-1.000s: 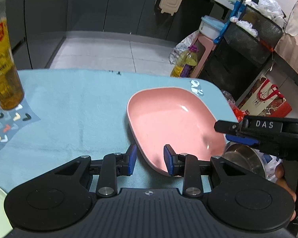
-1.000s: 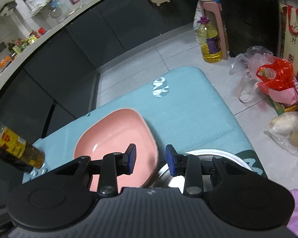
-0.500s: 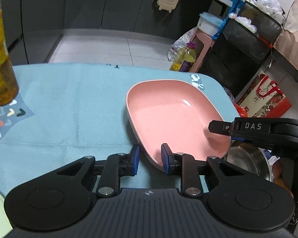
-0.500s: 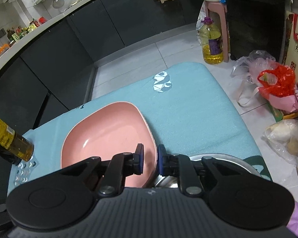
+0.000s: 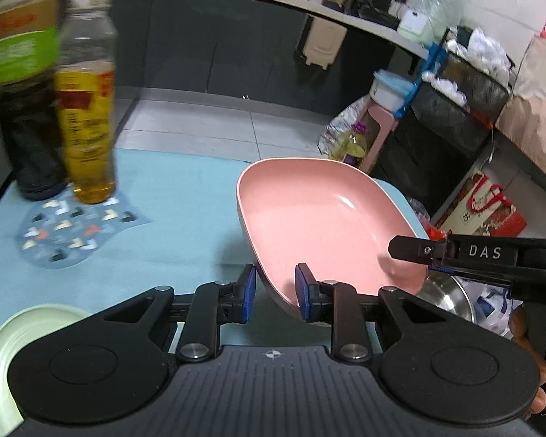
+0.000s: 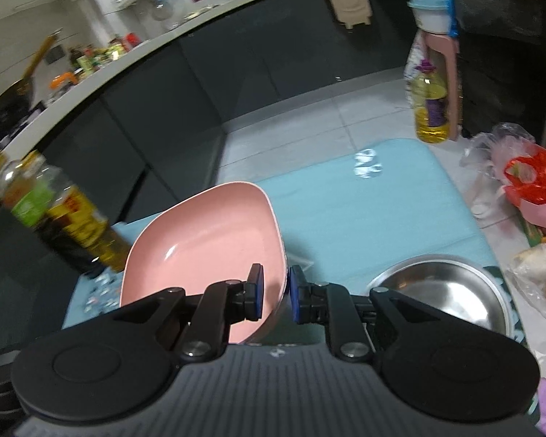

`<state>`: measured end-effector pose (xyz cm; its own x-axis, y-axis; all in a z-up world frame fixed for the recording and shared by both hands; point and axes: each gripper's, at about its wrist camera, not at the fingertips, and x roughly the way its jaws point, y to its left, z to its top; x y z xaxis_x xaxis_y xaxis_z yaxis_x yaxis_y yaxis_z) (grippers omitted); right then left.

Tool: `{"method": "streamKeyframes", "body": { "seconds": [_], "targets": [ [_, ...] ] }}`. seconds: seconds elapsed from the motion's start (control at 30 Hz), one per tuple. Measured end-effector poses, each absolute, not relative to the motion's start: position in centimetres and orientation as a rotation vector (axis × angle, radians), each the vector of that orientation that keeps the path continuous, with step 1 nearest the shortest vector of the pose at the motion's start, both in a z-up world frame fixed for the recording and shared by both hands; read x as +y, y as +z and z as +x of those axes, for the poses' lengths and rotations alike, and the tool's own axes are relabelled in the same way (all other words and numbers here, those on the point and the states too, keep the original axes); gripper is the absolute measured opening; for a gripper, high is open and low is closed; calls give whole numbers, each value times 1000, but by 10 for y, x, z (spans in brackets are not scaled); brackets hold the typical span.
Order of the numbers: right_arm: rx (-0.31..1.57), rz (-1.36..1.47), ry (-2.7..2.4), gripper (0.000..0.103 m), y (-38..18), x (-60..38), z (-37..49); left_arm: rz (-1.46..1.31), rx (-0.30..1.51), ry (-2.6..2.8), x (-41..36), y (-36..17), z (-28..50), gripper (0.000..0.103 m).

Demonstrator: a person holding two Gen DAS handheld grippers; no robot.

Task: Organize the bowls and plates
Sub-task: 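Lower the pink dish onto the green plate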

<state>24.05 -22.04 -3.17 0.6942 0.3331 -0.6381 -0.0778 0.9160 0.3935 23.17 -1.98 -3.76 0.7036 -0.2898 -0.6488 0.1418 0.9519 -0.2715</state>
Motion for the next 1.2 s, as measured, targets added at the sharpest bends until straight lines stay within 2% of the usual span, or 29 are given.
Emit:
{"method": "streamKeyframes", "body": {
  "seconds": [0.4,0.87,1.2],
  "targets": [
    [831,264,372,0,-30,-155,220,-215,660,-151,53,-26,165,22],
    [880,98,464,0,-35,-66,195,-322,730,-51,129,-51,133,22],
    [948,30,472,0,-51,-36,192,-342,760,-30,148,-70,123,22]
  ]
}}
